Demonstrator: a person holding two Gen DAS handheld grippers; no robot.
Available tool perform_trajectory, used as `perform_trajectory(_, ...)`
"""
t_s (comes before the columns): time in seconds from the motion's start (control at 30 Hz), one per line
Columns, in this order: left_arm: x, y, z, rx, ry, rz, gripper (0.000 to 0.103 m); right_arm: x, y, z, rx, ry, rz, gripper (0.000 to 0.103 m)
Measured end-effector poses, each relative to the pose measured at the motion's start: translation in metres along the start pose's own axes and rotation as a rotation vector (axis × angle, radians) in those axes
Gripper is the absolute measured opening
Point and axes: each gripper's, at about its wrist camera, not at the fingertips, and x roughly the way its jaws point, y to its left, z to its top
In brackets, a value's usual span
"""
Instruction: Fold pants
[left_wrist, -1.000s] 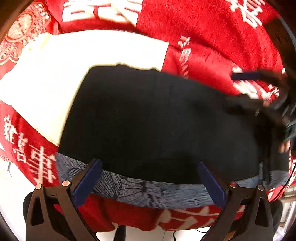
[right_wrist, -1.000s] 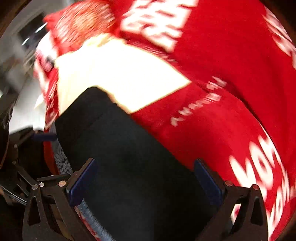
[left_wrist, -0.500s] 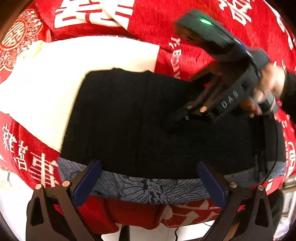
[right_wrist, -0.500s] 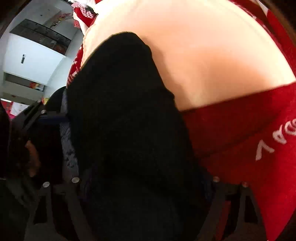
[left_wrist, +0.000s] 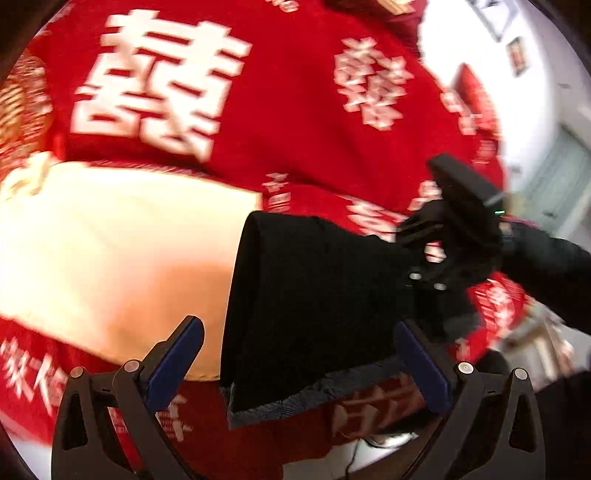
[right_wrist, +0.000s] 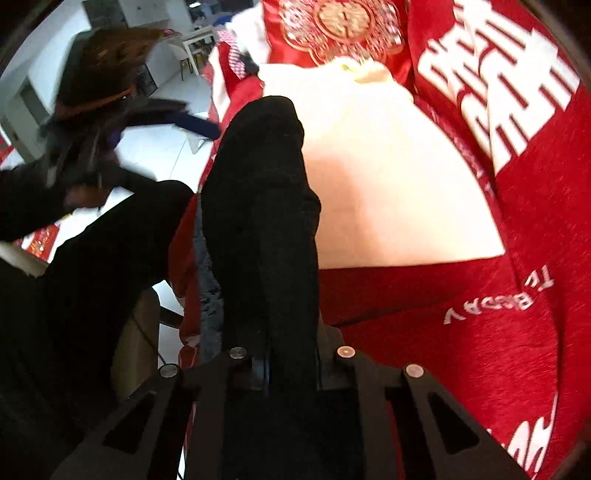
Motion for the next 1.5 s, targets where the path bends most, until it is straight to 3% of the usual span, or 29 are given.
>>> perform_trajectory(0.2, 0.027, 0.009, 0.010, 0.140, 0.109, -0.053, 0.103, -0.010, 0.016, 0.001, -0.020, -0.021, -0.021, 0.017)
perform_trajectory(0.37, 0.069, -0.001, 0.007, 0.095, 0.217, -0.245, 0.103, -0.011, 0.019, -0.002, -0.027, -0.002, -0.041, 0.017)
perform_trajectory(0.43, 0.080, -0.016, 0.004, 0.110, 0.252, -0.239, 0.069, -0.008, 0.013, -0.001, -0.014, 0.012, -0.059, 0.018)
perform_trajectory(0.47, 0.086, -0.023, 0.001, 0.118, 0.281, -0.187, 0.043, -0.006, 0.010, -0.001, -0.002, 0.021, -0.070, 0.019)
perform_trajectory(0.6, 0.096, -0.028, -0.003, 0.070, 0.347, -0.073, 0.033, 0.004, -0.011, 0.003, 0.121, 0.074, -0.129, 0.038)
perform_trajectory(0.63, 0.097, -0.029, -0.001, 0.061, 0.354, -0.053, 0.033, 0.000, -0.011, 0.002, 0.146, 0.062, -0.146, 0.043)
perform_trajectory(0.7, 0.100, -0.032, 0.004, 0.038, 0.377, -0.007, 0.032, -0.019, -0.014, -0.002, 0.208, 0.003, -0.219, 0.071)
perform_trajectory(0.77, 0.103, -0.036, 0.007, 0.044, 0.391, 0.021, 0.032, -0.040, -0.009, -0.016, 0.240, -0.046, -0.278, 0.083)
perform_trajectory(0.83, 0.106, -0.042, 0.009, 0.064, 0.385, 0.055, 0.032, -0.049, 0.000, -0.034, 0.241, -0.033, -0.290, 0.083)
perform_trajectory(0.97, 0.113, -0.044, 0.014, 0.067, 0.408, 0.072, 0.033, -0.026, 0.010, -0.078, 0.233, 0.107, -0.226, 0.083)
perform_trajectory(1.1, 0.103, -0.031, 0.027, -0.072, 0.459, -0.025, 0.029, 0.036, 0.001, -0.102, 0.186, 0.319, -0.245, 0.086)
perform_trajectory(1.13, 0.101, -0.031, 0.031, -0.093, 0.467, -0.029, 0.029, 0.034, -0.003, -0.099, 0.182, 0.254, -0.221, 0.094)
perform_trajectory(1.17, 0.099, -0.032, 0.035, -0.108, 0.474, -0.031, 0.029, 0.035, -0.007, -0.097, 0.168, 0.261, -0.199, 0.096)
perform_trajectory(1.27, 0.100, -0.040, 0.042, -0.119, 0.503, -0.029, 0.029, 0.028, -0.017, -0.091, 0.090, 0.330, -0.139, 0.095)
perform_trajectory(1.33, 0.103, -0.046, 0.047, -0.106, 0.508, -0.019, 0.029, 0.027, -0.032, -0.094, 0.043, 0.387, -0.191, 0.095)
perform_trajectory(1.4, 0.103, -0.050, 0.052, -0.112, 0.506, -0.018, 0.029, 0.025, -0.059, -0.099, 0.120, 0.413, -0.161, 0.099)
perform_trajectory(1.5, 0.097, -0.046, 0.058, -0.147, 0.495, -0.028, 0.029, 0.010, -0.075, -0.091, 0.221, 0.343, -0.115, 0.099)
